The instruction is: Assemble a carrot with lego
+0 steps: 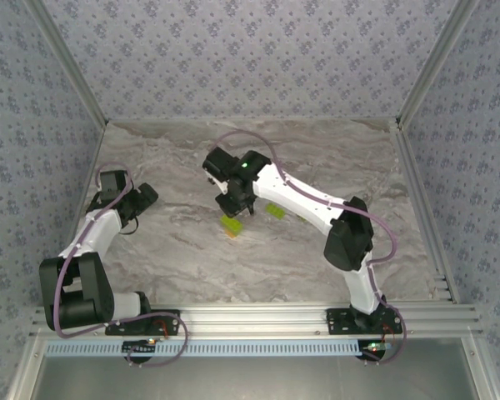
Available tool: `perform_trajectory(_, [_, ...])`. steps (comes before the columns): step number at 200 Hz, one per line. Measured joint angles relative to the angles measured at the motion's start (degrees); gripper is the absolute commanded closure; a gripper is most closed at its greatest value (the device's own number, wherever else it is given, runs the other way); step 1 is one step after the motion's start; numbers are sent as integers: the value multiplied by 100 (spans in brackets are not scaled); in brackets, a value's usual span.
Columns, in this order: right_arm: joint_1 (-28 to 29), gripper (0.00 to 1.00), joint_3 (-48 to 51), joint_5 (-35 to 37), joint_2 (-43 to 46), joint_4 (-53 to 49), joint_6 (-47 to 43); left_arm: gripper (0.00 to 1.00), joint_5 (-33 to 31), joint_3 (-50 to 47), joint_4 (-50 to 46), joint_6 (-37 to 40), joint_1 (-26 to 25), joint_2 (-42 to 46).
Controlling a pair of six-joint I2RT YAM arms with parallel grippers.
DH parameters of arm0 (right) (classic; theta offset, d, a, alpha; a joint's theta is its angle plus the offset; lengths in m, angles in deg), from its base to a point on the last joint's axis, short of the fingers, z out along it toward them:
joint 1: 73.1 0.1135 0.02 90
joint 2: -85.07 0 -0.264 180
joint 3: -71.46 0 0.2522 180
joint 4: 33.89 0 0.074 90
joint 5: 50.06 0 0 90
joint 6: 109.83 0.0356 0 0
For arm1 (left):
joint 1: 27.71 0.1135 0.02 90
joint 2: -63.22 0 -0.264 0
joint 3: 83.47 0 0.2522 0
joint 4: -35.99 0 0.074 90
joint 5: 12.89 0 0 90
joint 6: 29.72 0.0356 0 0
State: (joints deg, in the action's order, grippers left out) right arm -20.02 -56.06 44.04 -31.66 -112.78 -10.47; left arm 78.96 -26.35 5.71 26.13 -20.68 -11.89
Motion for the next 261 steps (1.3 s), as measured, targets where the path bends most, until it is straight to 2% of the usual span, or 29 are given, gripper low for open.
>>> perform_trajectory(144, [2,67,-203,-321,-778,-92,-586,7,11,0,0,0,0,0])
perform_trajectory(261, [-81,67,-203,-597,-833,-46,-654,7,9,0,0,0,0,0])
